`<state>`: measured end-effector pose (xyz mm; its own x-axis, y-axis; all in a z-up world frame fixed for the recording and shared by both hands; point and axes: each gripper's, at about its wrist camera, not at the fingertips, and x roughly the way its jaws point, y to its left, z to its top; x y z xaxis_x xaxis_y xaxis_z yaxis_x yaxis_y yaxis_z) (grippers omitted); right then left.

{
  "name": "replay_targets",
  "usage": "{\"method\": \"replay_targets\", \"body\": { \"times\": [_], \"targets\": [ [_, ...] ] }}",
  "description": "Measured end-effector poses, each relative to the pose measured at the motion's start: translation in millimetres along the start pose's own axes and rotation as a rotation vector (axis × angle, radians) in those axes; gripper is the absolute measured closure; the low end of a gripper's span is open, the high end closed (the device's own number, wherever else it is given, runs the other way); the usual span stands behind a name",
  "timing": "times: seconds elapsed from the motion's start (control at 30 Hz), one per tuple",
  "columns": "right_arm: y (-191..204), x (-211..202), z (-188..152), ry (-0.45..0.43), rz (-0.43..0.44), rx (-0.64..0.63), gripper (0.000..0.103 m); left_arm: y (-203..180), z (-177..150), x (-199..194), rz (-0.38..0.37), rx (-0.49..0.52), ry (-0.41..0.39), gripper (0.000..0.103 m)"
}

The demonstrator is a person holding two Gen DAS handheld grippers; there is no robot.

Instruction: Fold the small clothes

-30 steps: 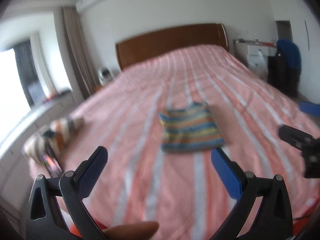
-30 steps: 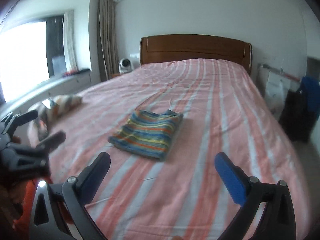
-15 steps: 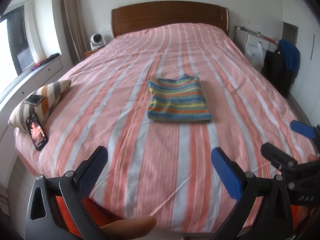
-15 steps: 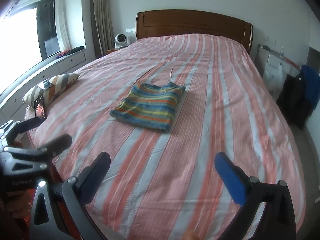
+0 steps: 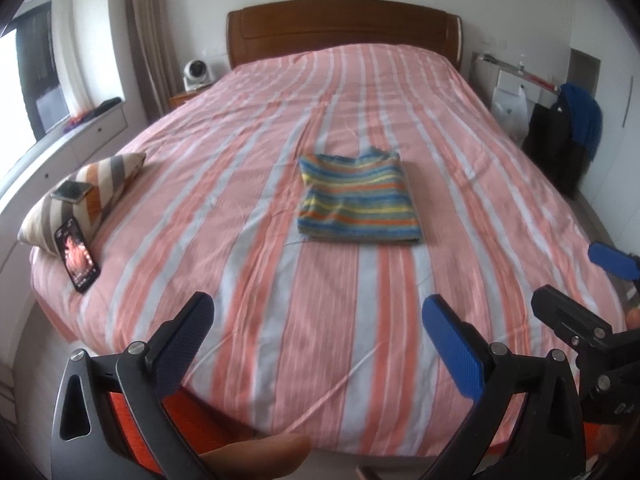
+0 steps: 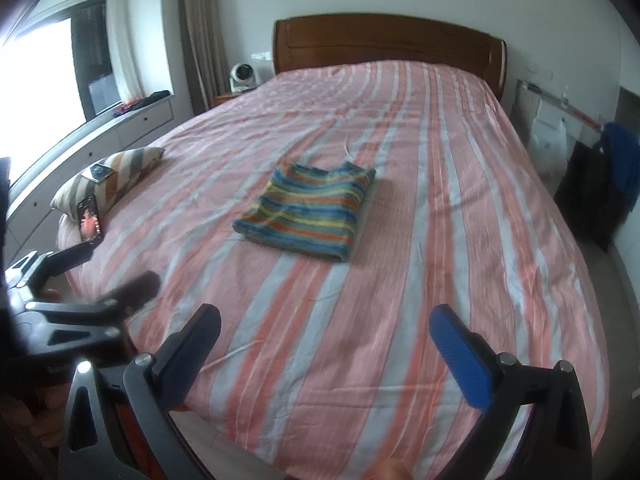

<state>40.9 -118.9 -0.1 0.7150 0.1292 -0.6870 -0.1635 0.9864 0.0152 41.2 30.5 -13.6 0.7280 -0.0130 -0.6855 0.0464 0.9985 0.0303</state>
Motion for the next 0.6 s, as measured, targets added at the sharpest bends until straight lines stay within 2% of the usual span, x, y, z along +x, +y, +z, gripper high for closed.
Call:
{"method": "replay_targets", "body": {
  "times": [0.1, 0.23, 0.4, 0.6],
  "targets": [
    [10.0, -17.6, 8.0, -0.043, 0.018, -0.024, 0.000, -2.0, 1.1, -13.1, 0.022, 0.016, -0.034, 0.000],
    [12.5, -17.8, 9.8, -0.053, -0.003, -0.042, 0.000, -1.8, 1.0, -19.3, 0.042, 0.029, -0.059, 0.000],
    [5.9, 0.5, 4.8, -0.008, -0.070, -0.026, 0.000, 3.6, -1.2, -3.2, 0.058, 0.012, -0.015, 0.000],
    [-8.7, 2.6, 5.1, -0.011, -0.144, 0.014, 0.000, 5.4, 0.7, 6.4, 0.071, -0.007, 0.004, 0.000]
  ]
}}
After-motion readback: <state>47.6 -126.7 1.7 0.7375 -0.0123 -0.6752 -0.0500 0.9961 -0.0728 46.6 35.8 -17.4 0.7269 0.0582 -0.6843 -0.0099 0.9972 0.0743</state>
